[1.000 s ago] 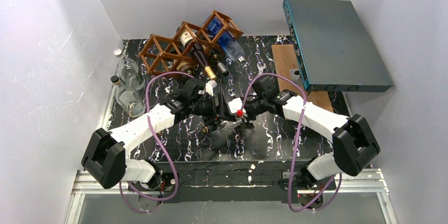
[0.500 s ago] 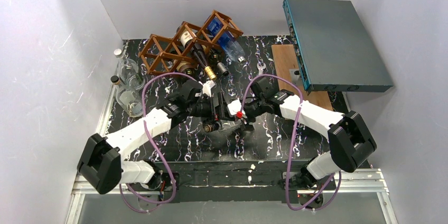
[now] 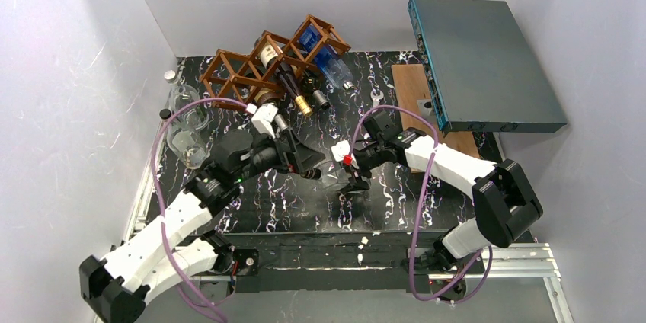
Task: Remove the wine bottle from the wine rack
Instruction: Place the wine bottle at the center of the board.
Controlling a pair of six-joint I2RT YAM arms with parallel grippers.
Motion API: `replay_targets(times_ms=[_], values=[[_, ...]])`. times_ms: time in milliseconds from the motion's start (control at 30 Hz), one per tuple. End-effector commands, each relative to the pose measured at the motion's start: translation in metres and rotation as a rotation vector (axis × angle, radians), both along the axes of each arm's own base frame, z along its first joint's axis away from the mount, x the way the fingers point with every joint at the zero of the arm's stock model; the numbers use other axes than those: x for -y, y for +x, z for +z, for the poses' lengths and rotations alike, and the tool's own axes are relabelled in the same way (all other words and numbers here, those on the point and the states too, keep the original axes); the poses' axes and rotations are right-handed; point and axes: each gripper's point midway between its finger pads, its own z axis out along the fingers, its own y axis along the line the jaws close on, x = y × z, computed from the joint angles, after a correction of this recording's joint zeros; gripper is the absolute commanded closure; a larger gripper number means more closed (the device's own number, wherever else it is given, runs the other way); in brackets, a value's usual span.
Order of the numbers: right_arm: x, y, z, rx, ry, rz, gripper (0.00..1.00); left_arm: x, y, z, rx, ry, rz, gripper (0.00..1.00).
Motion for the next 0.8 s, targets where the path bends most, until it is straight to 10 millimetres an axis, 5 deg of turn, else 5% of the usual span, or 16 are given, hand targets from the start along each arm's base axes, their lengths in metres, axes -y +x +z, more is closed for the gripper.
replay_targets(times_ms=[0, 233, 533, 767], values=[[-0.01, 0.004, 0.026, -0.031, 0.094, 0.004, 0.99, -0.019, 0.005, 0.03, 0.226, -0.014, 0.067, 0.02], [-0.009, 0.009, 0.036, -0.114, 0.141, -0.03, 0.99, -0.031, -0.009, 0.04, 0.421, 0.033, 0.01, 0.02], [-0.016, 0.014, 0.048, -0.216, 0.191, -0.082, 0.99, -0.015, -0.01, 0.043, 0.613, 0.049, -0.115, 0.02], [-0.018, 0.014, 0.049, -0.253, 0.201, -0.088, 0.99, -0.003, 0.021, 0.033, 0.697, 0.11, -0.088, 0.02]])
